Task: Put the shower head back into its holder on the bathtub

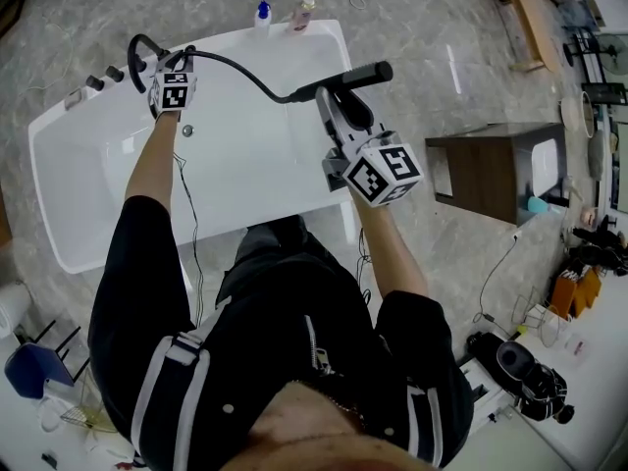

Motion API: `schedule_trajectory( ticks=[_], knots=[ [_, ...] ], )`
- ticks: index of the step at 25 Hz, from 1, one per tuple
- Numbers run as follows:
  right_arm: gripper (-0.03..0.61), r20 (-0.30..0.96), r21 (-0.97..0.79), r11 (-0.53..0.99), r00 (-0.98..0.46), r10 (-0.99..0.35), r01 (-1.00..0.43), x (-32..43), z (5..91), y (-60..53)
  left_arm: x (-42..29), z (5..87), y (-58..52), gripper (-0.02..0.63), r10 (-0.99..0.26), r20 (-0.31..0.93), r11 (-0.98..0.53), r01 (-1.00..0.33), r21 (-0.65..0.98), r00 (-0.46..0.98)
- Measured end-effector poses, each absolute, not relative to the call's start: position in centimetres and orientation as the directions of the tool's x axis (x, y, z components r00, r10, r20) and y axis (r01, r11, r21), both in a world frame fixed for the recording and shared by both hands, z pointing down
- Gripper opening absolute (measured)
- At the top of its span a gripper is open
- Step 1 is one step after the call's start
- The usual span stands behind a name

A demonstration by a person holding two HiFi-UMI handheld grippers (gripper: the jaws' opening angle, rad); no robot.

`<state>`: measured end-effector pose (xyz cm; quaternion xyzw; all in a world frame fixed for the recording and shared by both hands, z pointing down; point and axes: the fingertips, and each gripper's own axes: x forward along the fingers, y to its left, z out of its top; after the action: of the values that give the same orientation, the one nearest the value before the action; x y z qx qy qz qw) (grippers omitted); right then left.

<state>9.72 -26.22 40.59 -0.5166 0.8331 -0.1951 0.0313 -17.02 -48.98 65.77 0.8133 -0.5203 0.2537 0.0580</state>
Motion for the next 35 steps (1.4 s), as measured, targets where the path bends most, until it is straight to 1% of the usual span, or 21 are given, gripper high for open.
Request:
schedule_trajectory(
  ticks=[4, 7, 14, 16, 19, 25, 28, 30, 32, 33, 34, 35],
  knots=[
    [0.127, 0.139, -0.381, 0.393, -0.472, -0.870, -0.837, 9.7, 40.4, -25.9, -16.6, 68.2, -48.6, 0.078, -0.778, 0.538, -0.469, -0.870, -0.153, 0.324],
    [0.127, 0.102, -0.392, 0.417, -0.490, -0.866, -0.820, 9.2, 39.8, -25.7, -16.8, 70.7, -47.8, 0.077, -0.731, 0.611, -0.471, -0.873, -0.127, 0.306],
    [0.127, 0.053, -0.366, 0.463, -0.514, -0.856, -0.807, 8.2, 37.7, -25.0, -16.5, 75.3, -45.1, 0.079, -0.621, 0.722, -0.516, -0.853, -0.083, 0.305],
    [0.127, 0.050, -0.364, 0.468, -0.518, -0.854, -0.805, 8.1, 37.6, -25.0, -16.7, 76.1, -44.0, 0.094, -0.585, 0.759, -0.522, -0.848, -0.085, 0.284],
    [0.127, 0.044, -0.371, 0.470, -0.521, -0.853, -0.801, 8.0, 37.3, -24.8, -16.4, 77.5, -42.3, 0.117, -0.540, 0.789, -0.531, -0.846, -0.049, 0.293],
    [0.127, 0.013, -0.383, 0.503, -0.549, -0.836, -0.775, 7.3, 36.3, -24.1, -17.4, 79.4, -39.2, 0.145, -0.502, 0.822, -0.533, -0.845, -0.049, 0.269],
    [0.127, 0.013, -0.370, 0.523, -0.567, -0.823, -0.768, 7.0, 36.3, -24.1, -17.8, 80.1, -37.1, 0.146, -0.474, 0.837, -0.526, -0.850, -0.018, 0.275],
    [0.127, 0.020, -0.357, 0.530, -0.574, -0.819, -0.769, 7.2, 36.7, -24.1, -17.0, 79.4, -35.9, 0.144, -0.486, 0.819, -0.528, -0.850, 0.002, 0.304],
    [0.127, 0.023, -0.348, 0.540, -0.583, -0.812, -0.766, 7.5, 37.1, -24.2, -16.2, 77.6, -35.0, 0.143, -0.531, 0.779, -0.530, -0.848, 0.002, 0.334],
    [0.127, 0.023, -0.345, 0.546, -0.589, -0.808, -0.763, 7.7, 37.2, -24.3, -15.8, 76.3, -34.7, 0.128, -0.562, 0.751, -0.526, -0.851, -0.001, 0.346],
    [0.127, 0.022, -0.343, 0.552, -0.595, -0.804, -0.760, 8.0, 37.3, -24.5, -15.6, 74.9, -34.3, 0.077, -0.596, 0.720, -0.515, -0.857, -0.002, 0.356],
    [0.127, 0.019, -0.342, 0.559, -0.600, -0.800, -0.756, 8.2, 37.2, -24.6, -15.4, 73.4, -34.0, 0.051, -0.629, 0.688, -0.498, -0.867, -0.001, 0.361]
  ],
)
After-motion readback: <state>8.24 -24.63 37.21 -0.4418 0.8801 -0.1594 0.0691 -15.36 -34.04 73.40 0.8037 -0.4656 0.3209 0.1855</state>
